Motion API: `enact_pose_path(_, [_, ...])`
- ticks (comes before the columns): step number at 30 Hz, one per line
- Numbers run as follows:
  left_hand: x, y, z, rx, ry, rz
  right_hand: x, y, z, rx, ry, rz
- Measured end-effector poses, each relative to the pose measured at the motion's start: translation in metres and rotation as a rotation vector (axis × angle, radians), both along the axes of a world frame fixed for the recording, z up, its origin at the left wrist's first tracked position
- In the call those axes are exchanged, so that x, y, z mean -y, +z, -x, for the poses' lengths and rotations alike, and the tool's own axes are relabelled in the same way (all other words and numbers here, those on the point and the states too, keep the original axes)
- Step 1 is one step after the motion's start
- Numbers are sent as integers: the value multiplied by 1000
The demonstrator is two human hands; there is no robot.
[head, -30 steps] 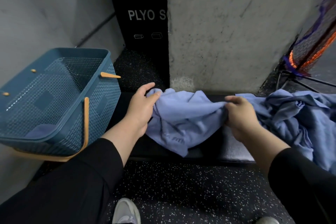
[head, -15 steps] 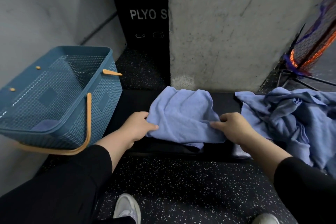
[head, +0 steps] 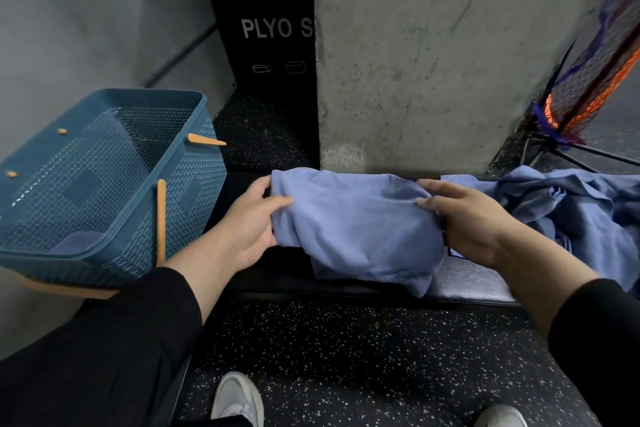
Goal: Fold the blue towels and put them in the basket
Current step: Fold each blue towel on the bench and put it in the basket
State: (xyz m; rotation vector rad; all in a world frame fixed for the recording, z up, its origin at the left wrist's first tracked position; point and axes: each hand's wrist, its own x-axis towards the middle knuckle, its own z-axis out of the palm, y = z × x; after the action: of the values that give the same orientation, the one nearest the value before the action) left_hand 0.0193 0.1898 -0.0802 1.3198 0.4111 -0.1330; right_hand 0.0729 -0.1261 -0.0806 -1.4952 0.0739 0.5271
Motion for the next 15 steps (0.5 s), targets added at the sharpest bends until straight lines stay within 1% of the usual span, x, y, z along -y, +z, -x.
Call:
enact_pose_path(1, [-1, -1, -1, 9, -10, -25, -1, -2, -1, 26, -58, 48])
enact_pose_path(3, [-2, -1, -6, 42, 57, -69, -3, -7, -7, 112, -185, 110])
enact_pose_path(5, [-7, -5, -13, 43, 109, -99, -5, -12, -12, 180, -232, 165])
enact_pose_path(6, [-10, -9, -16, 24, 100, -122, -5, -16, -15, 222, -205, 260])
enact_pose_path(7, [-12, -14, -16, -2, 74, -159, -6, -19, -16, 272, -137, 433])
enact_pose_path(8, [-13, -20, -17, -31, 35, -227, -6, -24, -14, 314, -45, 662])
enact_pose_path(9, [-15, -29, -16, -46, -13, -337, -7, -32, -10, 369, 43, 880])
enact_pose_path(10, [-16, -38, -15, -45, -56, -472, -9, -39, -3, 422, 116, 1047])
enact_pose_path(11, [-16, -46, -14, -35, -93, -609, -12, -44, 6, 492, 167, 1163])
enact_pose_path(12, [-17, -53, -12, -23, -123, -744, -15, -47, 15, 585, 225, 1220])
enact_pose_path(13, [-17, -59, -10, -9, -156, -881, -17, -53, 22, 681, 303, 1221])
enact_pose_path(15, [-16, -68, -7, 33, -232, -1202, -18, -60, 32, 818, 448, 1164])
